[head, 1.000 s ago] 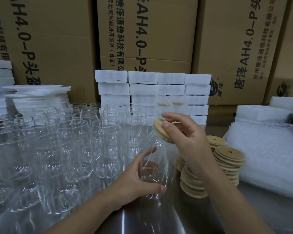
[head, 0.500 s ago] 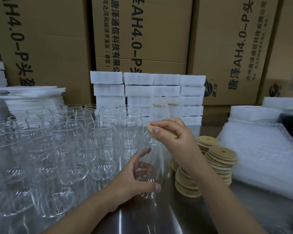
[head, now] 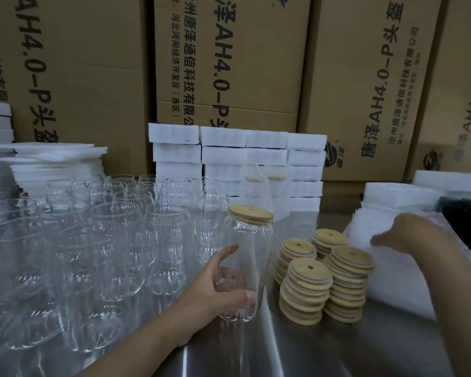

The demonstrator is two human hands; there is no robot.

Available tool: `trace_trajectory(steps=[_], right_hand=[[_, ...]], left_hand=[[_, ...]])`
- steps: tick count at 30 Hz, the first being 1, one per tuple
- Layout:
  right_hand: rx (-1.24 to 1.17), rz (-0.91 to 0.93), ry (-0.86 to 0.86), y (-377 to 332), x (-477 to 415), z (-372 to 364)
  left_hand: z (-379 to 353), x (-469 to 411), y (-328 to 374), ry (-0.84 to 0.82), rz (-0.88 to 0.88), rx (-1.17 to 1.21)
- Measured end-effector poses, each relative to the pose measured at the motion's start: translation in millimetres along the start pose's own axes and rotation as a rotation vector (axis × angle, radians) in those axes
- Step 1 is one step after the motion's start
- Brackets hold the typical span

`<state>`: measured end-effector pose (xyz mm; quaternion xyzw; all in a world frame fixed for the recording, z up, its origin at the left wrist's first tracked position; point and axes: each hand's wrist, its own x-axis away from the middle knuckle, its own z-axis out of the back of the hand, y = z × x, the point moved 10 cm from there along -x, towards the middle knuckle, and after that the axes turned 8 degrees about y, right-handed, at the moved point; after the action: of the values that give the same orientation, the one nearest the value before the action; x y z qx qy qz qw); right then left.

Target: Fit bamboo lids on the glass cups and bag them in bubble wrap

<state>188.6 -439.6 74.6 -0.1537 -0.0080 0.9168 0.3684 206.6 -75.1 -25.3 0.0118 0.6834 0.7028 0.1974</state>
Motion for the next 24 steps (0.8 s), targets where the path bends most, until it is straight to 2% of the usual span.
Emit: trace_trajectory(steps=[2, 5, 7, 9, 11, 13, 16, 18, 20, 24], right_hand=[[-0.056, 0.009, -0.042, 3.1, -10.1, -15.3], [-0.126, -0.034, 0.034, 4.7, -11.4, -1.3], [-0.193, -0.013, 0.194, -0.3, -3.7, 29.3], [-0.339, 0.099, 0.414, -14.0, 17.0, 65.6], [-0.504, 0.224, 0.507, -36.3, 46.3, 91.9], [-0.719, 0.335, 0.449, -66.5, 72.7, 103.8], [-0.962, 0.463, 0.215, -120.6, 110.5, 95.0], [-0.96, 0.534, 0.068, -156.1, 132.0, 70.6], [-0.91, 0.575, -0.008, -181.6, 148.2, 45.3], [-0.915, 0.572, -0.173, -210.3, 163.8, 4.2]], left_hand=[[-1.4, 0.7, 0.3, -0.004, -0.007, 0.014], [2.9, 0.9, 6.8, 0.059, -0.075, 0.0], [6.9, 1.1, 13.8, 0.111, -0.135, -0.003], [9.9, 0.9, 18.3, 0.152, -0.179, 0.024], [14.4, 0.6, 21.5, 0.198, -0.211, 0.044], [19.0, 1.9, 25.2, 0.239, -0.24, 0.034], [27.4, 6.5, 35.4, 0.304, -0.306, 0.05], [32.2, 10.6, 43.2, 0.35, -0.351, 0.081], [36.0, 15.1, 50.6, 0.395, -0.397, 0.096], [43.9, 22.7, 62.5, 0.469, -0.466, 0.045]])
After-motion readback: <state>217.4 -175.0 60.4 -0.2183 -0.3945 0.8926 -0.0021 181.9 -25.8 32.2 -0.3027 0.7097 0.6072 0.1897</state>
